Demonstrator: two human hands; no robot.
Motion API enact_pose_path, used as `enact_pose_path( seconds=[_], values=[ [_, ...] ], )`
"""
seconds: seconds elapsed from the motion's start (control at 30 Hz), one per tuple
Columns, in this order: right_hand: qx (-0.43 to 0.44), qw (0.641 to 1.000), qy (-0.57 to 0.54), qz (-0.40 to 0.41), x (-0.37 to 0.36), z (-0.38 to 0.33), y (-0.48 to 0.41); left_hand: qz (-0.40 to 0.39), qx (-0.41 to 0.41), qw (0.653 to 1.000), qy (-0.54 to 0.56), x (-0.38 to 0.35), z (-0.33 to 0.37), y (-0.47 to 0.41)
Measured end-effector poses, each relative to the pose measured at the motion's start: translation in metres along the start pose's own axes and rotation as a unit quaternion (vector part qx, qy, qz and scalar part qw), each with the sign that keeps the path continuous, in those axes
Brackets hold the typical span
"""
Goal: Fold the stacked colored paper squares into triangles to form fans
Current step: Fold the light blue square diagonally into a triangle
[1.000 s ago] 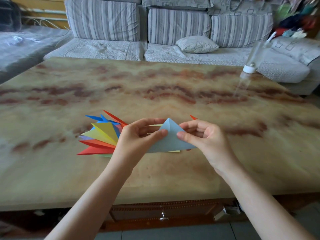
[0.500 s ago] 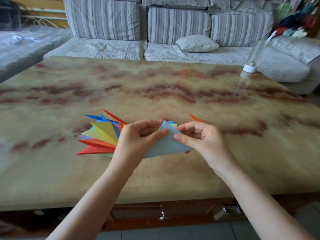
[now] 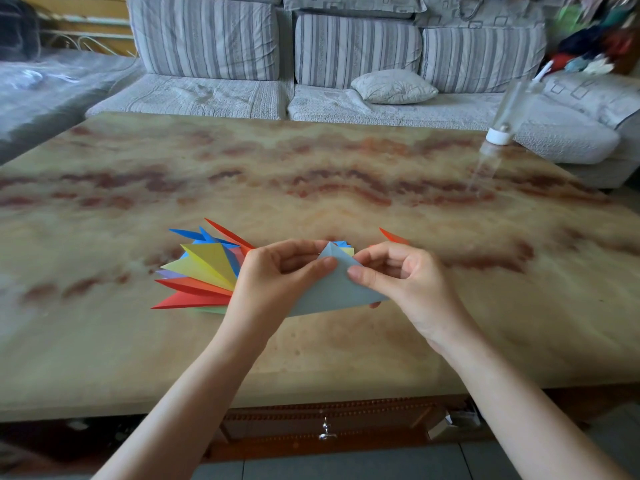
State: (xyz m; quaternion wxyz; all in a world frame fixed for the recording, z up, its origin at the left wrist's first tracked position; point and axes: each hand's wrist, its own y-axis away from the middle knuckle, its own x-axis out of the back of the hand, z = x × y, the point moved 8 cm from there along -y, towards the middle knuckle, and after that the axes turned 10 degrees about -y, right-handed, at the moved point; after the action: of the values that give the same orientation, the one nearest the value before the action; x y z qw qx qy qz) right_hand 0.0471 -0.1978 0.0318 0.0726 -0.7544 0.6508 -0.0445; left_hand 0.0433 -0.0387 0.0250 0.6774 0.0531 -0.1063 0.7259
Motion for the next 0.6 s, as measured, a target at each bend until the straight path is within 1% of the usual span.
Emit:
enact_pose_path(
  seconds=[0.13,0.3,0.37,0.43,0.47,0.53,0.6],
  values=[
    [0.000,1.000,0.010,-0.001,0.001,0.001,0.000,0.001,0.002,1.000,-0.027,0.000,-0.002,-0.001],
    [-0.005,1.000,0.015,0.009,0.002,0.002,0.000,0.006,-0.018,0.998,-0.057,0.000,-0.002,0.000],
    [-0.013,0.999,-0.005,0.037,0.006,0.002,-0.001,0.028,-0.016,0.999,-0.027,0.002,-0.002,0.001],
    [-0.036,0.996,-0.051,0.058,0.008,0.004,0.001,0.058,-0.004,0.998,0.026,0.007,-0.002,0.002],
    [-0.050,0.995,-0.072,0.056,0.006,0.006,0.002,0.075,0.002,0.996,0.051,0.009,-0.003,0.003],
    [-0.078,0.993,-0.082,0.025,-0.004,0.010,0.005,0.092,0.019,0.991,0.098,0.012,-0.006,0.004],
    [-0.094,0.992,-0.079,-0.006,-0.016,0.016,0.008,0.078,0.037,0.987,0.135,0.006,-0.010,0.007]
  ],
)
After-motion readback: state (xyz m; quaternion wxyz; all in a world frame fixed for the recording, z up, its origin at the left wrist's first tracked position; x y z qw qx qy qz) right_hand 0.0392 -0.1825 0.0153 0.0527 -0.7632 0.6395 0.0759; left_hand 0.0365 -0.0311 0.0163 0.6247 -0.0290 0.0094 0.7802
